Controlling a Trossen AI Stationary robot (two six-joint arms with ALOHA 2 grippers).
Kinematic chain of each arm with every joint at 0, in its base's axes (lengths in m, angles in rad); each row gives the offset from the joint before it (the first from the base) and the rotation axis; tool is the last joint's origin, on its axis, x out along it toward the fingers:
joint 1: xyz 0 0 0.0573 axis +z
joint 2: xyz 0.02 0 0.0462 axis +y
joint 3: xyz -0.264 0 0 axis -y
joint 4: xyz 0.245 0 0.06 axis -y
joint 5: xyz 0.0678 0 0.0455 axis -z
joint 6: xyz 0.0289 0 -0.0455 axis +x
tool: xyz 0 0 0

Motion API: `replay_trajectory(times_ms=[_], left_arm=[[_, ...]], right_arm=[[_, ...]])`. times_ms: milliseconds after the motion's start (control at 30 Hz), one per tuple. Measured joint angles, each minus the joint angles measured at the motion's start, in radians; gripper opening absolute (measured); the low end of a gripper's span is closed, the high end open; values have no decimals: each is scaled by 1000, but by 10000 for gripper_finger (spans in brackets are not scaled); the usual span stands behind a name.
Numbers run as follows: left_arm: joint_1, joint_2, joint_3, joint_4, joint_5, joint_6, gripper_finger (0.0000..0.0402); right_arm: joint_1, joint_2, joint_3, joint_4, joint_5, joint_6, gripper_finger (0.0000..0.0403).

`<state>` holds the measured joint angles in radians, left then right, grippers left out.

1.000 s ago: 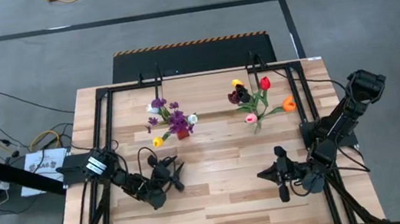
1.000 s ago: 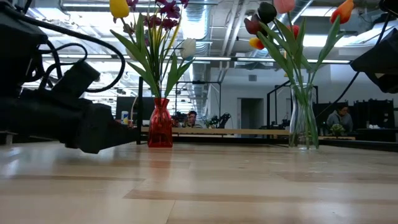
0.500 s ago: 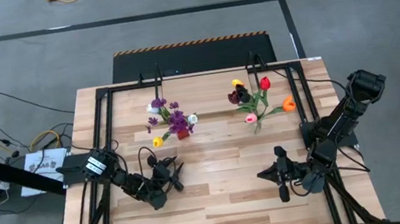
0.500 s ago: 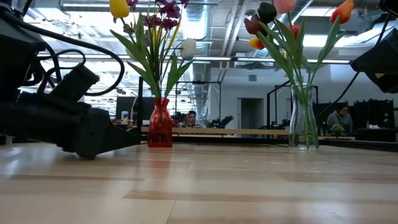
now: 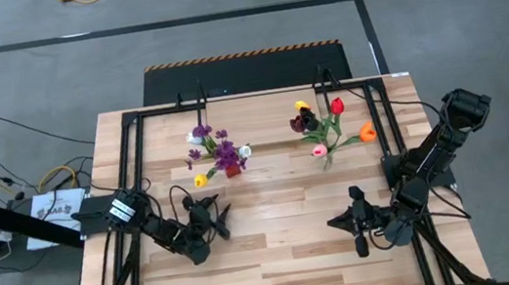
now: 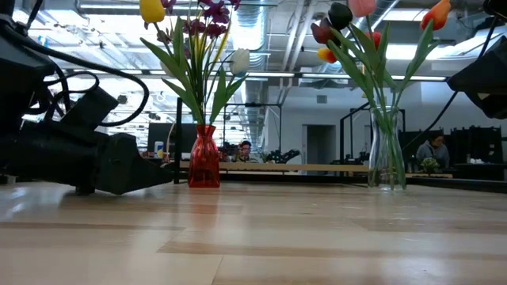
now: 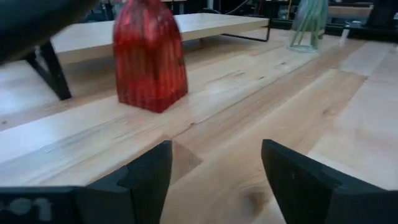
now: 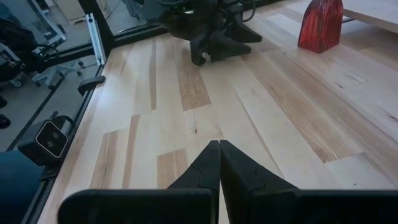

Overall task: Pick and place flowers into a vace then onto a shelf
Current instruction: Put the red vase on the shelf

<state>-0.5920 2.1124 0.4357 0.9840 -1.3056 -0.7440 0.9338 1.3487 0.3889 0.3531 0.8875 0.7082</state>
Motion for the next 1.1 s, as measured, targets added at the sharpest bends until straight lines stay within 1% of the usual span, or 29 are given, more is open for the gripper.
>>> replay_trajectory(times_ms=[100,200,367,533,600,800,1000,1100], left_arm=[[14,0,-3,-2,-8,-20,262],[42,-1,-3,-5,0,1,283],[98,-3,-1,-2,32,47,302],[146,-5,0,6,100,98,305],[159,-5,0,5,111,108,305],[165,-6,0,-55,113,49,305],[167,-6,4,-50,163,51,305],[167,-5,5,-48,164,50,305]], right_arm=[[0,0,0,0,0,0,0],[0,0,0,0,0,0,0],[0,0,0,0,0,0,0],[0,0,0,0,0,0,0],[0,0,0,0,0,0,0],[0,0,0,0,0,0,0],[0,0,0,0,0,-1,0],[0,0,0,0,0,-1,0]])
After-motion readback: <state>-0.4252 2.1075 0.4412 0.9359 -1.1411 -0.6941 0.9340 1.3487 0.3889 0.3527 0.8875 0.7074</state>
